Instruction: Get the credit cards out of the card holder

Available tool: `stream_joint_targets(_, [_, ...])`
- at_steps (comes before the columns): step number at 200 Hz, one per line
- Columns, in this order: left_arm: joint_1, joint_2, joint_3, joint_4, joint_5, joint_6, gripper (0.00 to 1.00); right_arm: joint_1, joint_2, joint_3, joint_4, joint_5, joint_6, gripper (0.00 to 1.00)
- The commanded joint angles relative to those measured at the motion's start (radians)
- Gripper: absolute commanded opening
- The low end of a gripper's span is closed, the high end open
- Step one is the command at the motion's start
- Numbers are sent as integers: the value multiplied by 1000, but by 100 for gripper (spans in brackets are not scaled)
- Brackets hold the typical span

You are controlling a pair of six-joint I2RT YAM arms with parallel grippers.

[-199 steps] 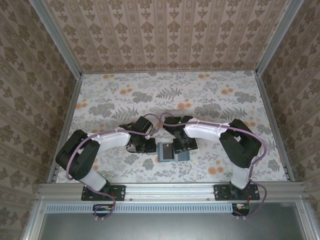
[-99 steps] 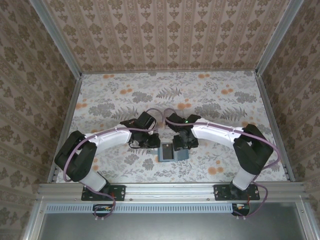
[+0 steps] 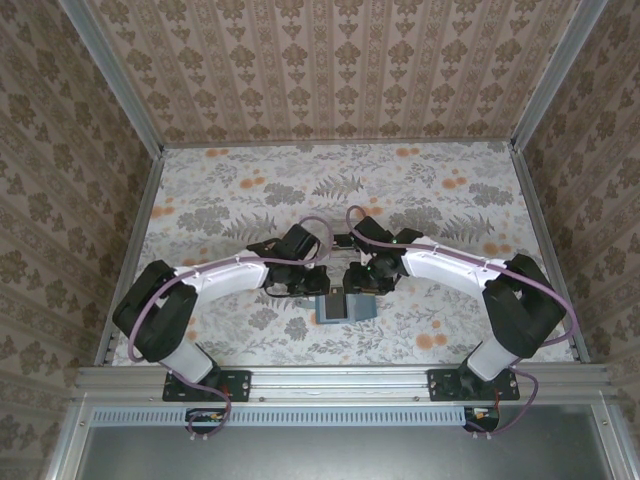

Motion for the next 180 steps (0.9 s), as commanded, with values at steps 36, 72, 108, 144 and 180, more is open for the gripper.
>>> stream_joint_targets(36, [-7,54,-31,17,4,-9,9,-7,58,-25,164,-174,49,35])
stream_joint_targets(72, [-5,71,-40,16,-5,-4,9,-10,104,-37,199,-181,62,24])
stream_joint_targets(108, [-4,70,-45,5,-15,2,9,-10,137,-45,215,-187,64,21])
stream_joint_targets(144, [-4,69,-40,-9,-15,11,8,-10,162,-54,215,-179,55,21])
stream_joint_targets(180, [-3,63,-44,-15,-21,12,8,-10,183,-63,206,-148,52,23])
